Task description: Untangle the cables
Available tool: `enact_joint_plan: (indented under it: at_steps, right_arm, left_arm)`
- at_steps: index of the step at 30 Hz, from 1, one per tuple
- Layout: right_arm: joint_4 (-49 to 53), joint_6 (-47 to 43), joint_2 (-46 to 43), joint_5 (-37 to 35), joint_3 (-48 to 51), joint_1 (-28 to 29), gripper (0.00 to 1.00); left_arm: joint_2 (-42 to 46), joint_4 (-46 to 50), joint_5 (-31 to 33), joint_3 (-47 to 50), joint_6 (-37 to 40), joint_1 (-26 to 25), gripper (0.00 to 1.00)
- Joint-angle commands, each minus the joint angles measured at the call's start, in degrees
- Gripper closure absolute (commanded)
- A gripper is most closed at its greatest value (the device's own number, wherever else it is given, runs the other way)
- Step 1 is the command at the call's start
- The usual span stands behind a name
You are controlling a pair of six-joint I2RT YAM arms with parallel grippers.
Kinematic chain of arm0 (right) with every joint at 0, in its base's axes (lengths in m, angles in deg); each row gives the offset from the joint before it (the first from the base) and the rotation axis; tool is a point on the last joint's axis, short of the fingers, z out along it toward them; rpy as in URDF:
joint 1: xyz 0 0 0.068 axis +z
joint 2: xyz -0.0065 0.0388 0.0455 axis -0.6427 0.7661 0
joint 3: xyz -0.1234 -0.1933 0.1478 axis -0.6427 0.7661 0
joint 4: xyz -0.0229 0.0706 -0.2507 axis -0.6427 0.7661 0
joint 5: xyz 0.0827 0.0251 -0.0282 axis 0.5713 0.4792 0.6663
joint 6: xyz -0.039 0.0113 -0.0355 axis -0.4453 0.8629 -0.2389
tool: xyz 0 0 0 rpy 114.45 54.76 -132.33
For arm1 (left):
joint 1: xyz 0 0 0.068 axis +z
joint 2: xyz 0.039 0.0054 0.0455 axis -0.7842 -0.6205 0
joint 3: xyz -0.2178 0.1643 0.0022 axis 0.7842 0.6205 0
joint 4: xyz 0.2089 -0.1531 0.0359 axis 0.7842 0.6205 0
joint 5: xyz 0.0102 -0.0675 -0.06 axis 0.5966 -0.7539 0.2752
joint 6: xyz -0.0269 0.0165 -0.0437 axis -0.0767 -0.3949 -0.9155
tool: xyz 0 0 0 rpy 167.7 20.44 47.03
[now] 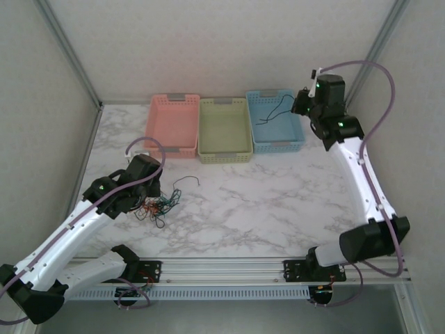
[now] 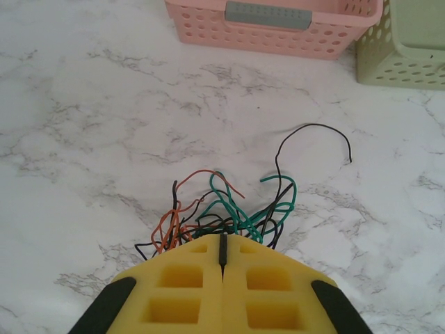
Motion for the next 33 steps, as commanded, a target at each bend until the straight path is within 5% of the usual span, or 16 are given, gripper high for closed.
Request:
enact_joint_plan:
  at_steps: [1, 25, 33]
  right_arm:
    - [-2.28, -0.52, 4.87, -3.94, -3.69, -0.25, 1.00]
    - [13.13, 0.33, 44.74, -1.30, -29.06, -1.89, 1.00]
    - [13.28, -1.82, 44.92, -3.11, -27.25, -1.94, 0.69]
  left_arm:
    - [0.05, -0.23, -0.46, 0.57, 0.51, 0.43, 1.00]
    - [-0.09, -0.25, -0.11, 0.71, 0.42, 0.43, 1.00]
    - [-0.21, -0.22, -0.02, 0.91, 0.43, 0.43, 1.00]
